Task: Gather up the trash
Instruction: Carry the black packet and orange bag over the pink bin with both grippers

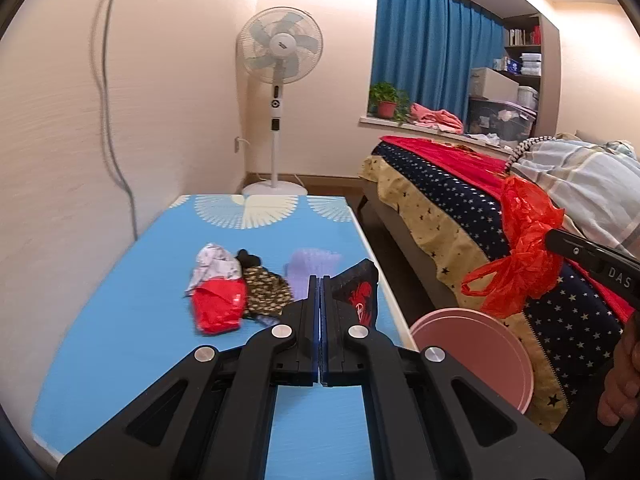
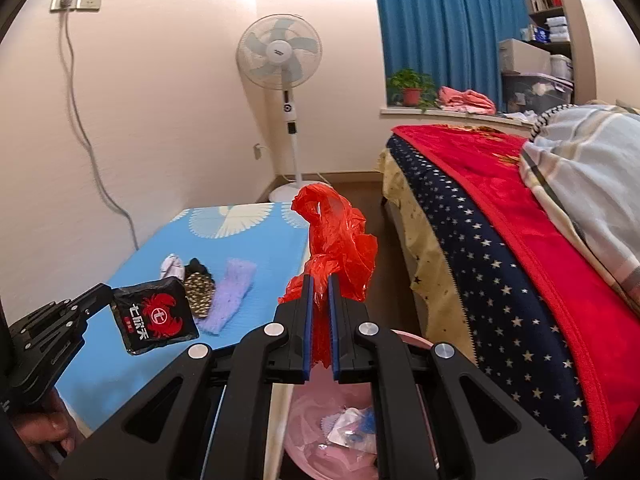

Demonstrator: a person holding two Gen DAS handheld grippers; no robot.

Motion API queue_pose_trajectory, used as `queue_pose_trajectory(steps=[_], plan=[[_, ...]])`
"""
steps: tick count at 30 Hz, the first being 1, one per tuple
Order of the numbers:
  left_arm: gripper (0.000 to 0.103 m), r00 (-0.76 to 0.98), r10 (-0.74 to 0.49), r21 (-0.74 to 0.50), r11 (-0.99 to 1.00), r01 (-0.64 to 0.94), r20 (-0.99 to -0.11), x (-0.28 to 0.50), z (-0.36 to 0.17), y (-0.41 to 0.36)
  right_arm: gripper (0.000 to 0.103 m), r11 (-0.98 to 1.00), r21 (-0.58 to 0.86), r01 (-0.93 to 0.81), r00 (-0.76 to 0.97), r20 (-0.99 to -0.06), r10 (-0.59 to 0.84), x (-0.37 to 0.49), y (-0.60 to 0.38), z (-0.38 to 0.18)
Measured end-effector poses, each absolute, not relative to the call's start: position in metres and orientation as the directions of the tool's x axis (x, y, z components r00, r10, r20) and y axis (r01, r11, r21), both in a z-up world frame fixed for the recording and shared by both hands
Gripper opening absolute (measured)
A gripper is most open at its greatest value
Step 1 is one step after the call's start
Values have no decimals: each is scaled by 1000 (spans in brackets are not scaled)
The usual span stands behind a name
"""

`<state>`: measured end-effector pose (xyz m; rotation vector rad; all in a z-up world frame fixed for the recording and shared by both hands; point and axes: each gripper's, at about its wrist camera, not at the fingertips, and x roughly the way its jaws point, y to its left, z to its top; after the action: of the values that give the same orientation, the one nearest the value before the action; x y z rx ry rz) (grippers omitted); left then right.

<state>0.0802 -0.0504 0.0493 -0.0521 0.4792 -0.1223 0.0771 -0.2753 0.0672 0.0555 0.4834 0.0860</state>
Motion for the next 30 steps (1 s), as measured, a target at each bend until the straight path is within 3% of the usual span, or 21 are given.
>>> queue_pose_trajectory(steps=[30], plan=[[0,793,-325,-112,943,314,-515,106,11,-157,7,994,24,108,864,-497,-82,90,-314,58]])
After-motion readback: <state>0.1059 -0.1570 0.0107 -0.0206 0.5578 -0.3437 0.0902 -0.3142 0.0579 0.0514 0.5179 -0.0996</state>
